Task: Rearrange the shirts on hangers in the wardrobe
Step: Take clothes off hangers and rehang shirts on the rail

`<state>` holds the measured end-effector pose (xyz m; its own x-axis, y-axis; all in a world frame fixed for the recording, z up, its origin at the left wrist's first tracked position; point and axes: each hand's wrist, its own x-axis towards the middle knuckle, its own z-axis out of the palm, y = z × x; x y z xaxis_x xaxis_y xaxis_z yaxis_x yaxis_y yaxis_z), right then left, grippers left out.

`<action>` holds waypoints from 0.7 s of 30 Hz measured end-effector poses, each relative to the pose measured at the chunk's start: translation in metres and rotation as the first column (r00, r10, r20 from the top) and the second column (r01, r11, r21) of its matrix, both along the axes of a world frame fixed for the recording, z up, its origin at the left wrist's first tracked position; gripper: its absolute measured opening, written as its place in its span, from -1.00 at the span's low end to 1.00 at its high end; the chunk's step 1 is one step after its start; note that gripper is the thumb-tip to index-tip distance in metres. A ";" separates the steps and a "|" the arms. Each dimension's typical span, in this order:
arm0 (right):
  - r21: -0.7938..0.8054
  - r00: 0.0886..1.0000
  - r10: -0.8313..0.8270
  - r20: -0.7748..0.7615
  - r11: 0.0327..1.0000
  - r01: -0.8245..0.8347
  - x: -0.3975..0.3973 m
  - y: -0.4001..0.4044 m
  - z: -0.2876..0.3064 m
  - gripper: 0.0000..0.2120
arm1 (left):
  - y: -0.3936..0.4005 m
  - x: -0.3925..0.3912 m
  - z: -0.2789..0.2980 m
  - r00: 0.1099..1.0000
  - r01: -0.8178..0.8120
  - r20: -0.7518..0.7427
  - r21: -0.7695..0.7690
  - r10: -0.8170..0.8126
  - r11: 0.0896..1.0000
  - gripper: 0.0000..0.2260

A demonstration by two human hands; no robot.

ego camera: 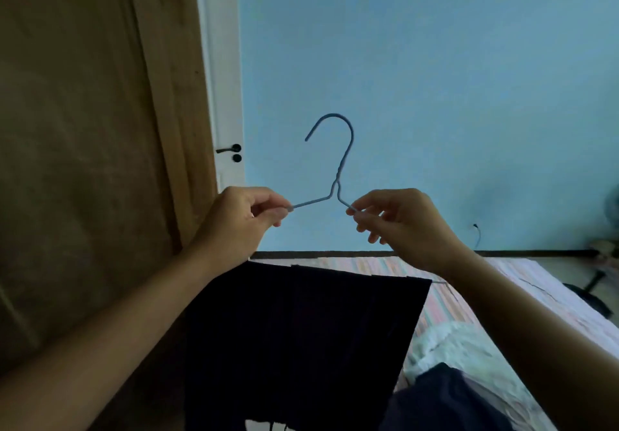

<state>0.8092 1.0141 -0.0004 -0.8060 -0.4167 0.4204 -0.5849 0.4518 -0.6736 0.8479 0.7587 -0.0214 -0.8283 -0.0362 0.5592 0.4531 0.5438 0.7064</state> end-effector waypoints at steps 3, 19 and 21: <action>-0.010 0.992 -0.127 0.019 0.992 0.127 0.007 0.030 -0.008 -0.94 | 0.026 -0.021 -0.007 0.993 0.112 0.036 -0.003 -0.112 0.994 -0.76; 0.019 0.734 -0.673 0.092 0.738 0.674 0.132 0.090 -0.060 -0.94 | 0.122 -0.041 -0.050 0.772 0.633 0.143 -0.102 -0.619 0.767 -0.80; 0.031 0.709 -0.698 0.100 0.714 0.699 0.144 0.091 -0.066 -0.94 | 0.130 -0.040 -0.058 0.738 0.673 0.158 -0.086 -0.656 0.735 -0.80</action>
